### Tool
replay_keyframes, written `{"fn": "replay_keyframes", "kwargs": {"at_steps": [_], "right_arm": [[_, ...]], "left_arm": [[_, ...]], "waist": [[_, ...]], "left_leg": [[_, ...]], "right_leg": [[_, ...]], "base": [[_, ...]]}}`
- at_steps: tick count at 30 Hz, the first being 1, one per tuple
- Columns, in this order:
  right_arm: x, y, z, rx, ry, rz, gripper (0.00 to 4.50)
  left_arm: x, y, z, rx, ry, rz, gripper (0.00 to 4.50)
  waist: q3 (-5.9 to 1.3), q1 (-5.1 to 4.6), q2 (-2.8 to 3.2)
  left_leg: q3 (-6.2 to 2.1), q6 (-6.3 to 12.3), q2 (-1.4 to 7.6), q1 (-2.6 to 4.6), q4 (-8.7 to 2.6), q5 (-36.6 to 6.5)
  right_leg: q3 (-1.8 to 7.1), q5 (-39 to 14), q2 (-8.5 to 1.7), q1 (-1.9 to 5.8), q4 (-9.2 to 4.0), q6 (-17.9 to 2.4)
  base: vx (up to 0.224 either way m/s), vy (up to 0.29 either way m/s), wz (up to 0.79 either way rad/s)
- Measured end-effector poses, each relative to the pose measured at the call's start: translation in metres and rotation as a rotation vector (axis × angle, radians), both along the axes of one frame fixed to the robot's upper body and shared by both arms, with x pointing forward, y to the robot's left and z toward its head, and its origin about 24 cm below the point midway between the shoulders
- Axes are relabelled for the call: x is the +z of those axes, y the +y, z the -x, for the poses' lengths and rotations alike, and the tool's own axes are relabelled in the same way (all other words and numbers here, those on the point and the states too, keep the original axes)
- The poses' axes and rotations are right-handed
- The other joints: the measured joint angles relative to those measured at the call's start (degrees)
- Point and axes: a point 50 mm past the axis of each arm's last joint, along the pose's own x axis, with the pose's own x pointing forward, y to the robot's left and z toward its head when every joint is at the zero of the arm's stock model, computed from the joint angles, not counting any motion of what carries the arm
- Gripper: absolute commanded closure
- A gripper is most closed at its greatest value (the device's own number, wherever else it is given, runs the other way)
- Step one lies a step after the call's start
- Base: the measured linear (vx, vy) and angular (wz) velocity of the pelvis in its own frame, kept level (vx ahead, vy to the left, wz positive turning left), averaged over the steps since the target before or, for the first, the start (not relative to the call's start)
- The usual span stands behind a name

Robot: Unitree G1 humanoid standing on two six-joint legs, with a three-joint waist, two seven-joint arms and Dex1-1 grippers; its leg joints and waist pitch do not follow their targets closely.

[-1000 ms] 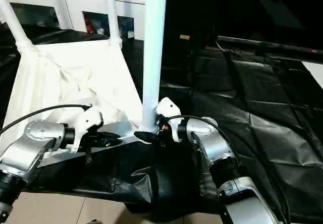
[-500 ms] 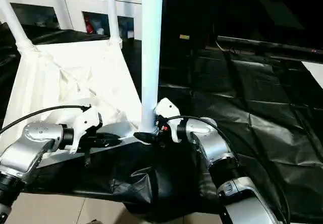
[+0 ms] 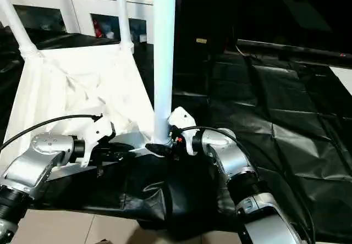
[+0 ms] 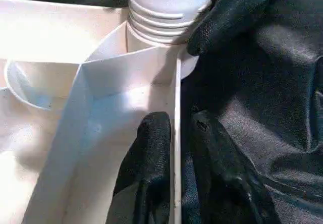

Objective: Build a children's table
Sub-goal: Rotate leg to tighten

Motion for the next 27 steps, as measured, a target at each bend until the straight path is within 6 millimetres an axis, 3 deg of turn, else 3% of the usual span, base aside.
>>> {"fn": "replay_keyframes", "kwargs": {"at_steps": [6,16,27], "right_arm": [[-0.0002,0.0010,0.0005,0.008,0.002,-0.001,0.64],[-0.0008,0.0012,0.0010,0.015,0.008,0.000,0.64],[-0.0034,0.0041,0.0013,0.002,0.026,-0.005,1.61]], "left_arm": [[0.0004,0.0032,0.0000,0.000,0.008,-0.015,4.36],[0.0033,0.0082,0.0013,-0.017,0.019,-0.045,4.46],[0.0034,0.0090,0.0018,-0.014,0.021,-0.045,4.50]], "waist": [[0.00,-0.06,-0.01],[-0.04,-0.15,-0.08],[-0.03,-0.18,-0.07]], "left_leg": [[0.00,0.00,0.01,0.00,0.00,0.00],[0.00,0.00,0.01,0.00,0.00,0.00],[0.00,0.00,0.01,0.00,0.00,0.00]], "right_leg": [[0.00,0.00,0.00,0.00,0.02,0.00],[0.00,0.00,0.01,-0.01,0.00,0.00],[0.00,0.00,0.02,-0.01,0.00,0.00]], "base": [[0.000,0.000,0.00],[0.000,0.000,0.00],[0.000,0.000,0.00]]}}
